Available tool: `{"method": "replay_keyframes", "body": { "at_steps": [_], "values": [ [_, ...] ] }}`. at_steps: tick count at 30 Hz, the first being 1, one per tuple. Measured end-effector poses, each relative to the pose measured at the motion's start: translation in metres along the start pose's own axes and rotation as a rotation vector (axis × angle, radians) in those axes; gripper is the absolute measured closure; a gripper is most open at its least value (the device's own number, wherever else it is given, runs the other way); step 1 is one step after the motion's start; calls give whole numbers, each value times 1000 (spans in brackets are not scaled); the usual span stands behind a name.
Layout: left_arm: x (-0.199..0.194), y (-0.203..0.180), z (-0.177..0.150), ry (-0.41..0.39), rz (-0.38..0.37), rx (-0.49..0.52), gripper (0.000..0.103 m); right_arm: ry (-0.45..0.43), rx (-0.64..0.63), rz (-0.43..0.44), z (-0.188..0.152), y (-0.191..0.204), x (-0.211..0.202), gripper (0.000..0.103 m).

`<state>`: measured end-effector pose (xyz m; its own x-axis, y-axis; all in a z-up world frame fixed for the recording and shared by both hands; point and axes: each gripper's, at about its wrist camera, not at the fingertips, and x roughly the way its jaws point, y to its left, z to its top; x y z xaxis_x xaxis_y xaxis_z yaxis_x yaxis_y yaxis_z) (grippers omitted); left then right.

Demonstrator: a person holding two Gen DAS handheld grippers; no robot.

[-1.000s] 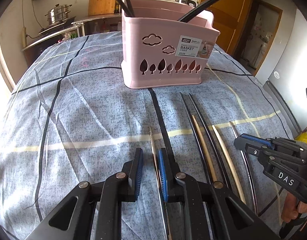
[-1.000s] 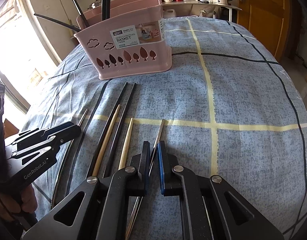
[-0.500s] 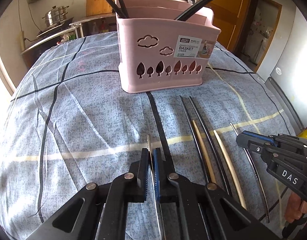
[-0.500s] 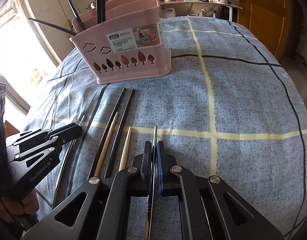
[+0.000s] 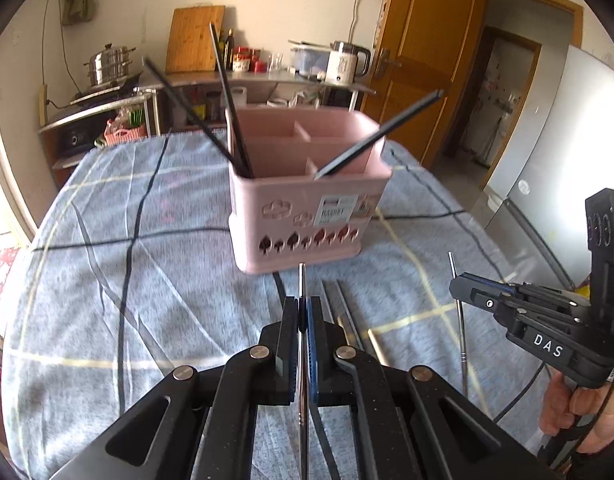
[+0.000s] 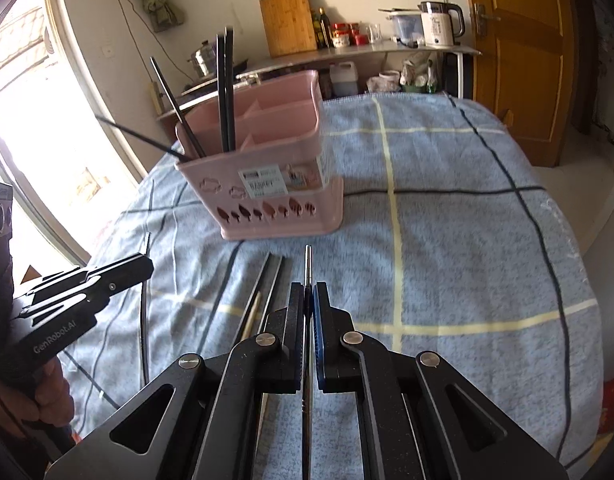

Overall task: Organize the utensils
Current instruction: 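Lift both held chopsticks, carry them over the pink basket and lower them in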

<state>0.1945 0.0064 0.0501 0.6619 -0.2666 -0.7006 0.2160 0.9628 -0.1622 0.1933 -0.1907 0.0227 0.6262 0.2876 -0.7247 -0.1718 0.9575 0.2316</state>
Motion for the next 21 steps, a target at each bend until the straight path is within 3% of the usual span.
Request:
{"method": "replay_keyframes", "body": {
  "at_steps": [14,21],
  "values": [
    [-40,7,40,-112,-7,9,99,-168,-26,12,37,0,-47,99],
    [-40,7,30,-93,-11,5,99,-156,-21,12,28,-4,-47,99]
  ]
}}
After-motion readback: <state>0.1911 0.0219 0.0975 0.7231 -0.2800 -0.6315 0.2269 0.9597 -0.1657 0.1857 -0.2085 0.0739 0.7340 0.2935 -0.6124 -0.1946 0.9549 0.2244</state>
